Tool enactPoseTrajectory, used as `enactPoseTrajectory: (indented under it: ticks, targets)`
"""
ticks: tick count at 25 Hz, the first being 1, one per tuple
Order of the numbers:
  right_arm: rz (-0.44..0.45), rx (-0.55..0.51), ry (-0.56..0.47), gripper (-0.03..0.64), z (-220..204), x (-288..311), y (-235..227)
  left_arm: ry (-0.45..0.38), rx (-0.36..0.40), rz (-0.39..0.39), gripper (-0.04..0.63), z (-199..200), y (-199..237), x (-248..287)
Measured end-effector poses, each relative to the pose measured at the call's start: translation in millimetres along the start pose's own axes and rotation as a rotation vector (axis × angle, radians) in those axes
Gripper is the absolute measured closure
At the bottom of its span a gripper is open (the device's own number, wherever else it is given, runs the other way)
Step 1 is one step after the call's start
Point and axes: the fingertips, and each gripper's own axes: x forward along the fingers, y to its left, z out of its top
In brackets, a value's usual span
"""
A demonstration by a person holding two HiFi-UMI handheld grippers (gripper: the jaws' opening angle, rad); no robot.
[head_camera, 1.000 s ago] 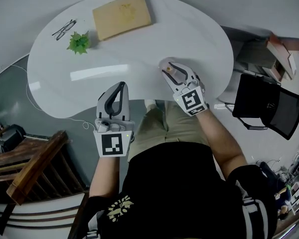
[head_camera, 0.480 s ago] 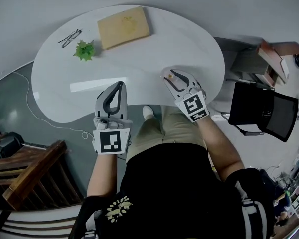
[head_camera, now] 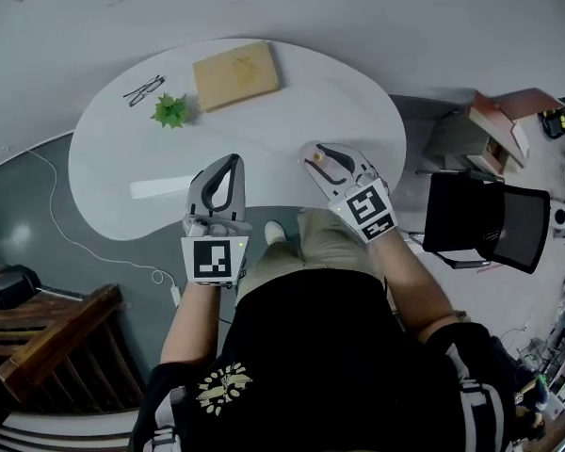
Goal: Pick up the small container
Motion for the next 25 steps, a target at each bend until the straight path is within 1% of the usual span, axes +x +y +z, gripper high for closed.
enactPoseTrajectory:
  ticks: [3, 6, 11, 14, 19, 25]
  targets:
    - [0.007, -0.008, -0.016, 0.465, 21, -13, 3, -0.002, 0.017, -0.01, 0.577, 10, -5, -6]
    - [0.003, -0.025, -0.032, 0.463, 40, -24, 6, 0.017, 0.02, -0.013, 0.577, 16, -5, -13]
    - [0.004, -0.031, -0.011, 0.465, 62, -41, 13, -0.009, 0.031, -0.003, 0.577, 35, 2, -22]
    - [0.001, -0.041, -0.029, 0.465, 74, -47, 17, -0.022, 0.035, -0.006, 0.577, 42, 3, -26]
    - [-0.01, -0.054, -0.037, 0.463, 85, -56, 21, -0.041, 0.036, -0.02, 0.577, 48, 1, -30]
    - [-0.018, -0.049, -0.022, 0.465, 83, -60, 24, -0.057, 0.031, -0.045, 0.577, 50, -4, -33]
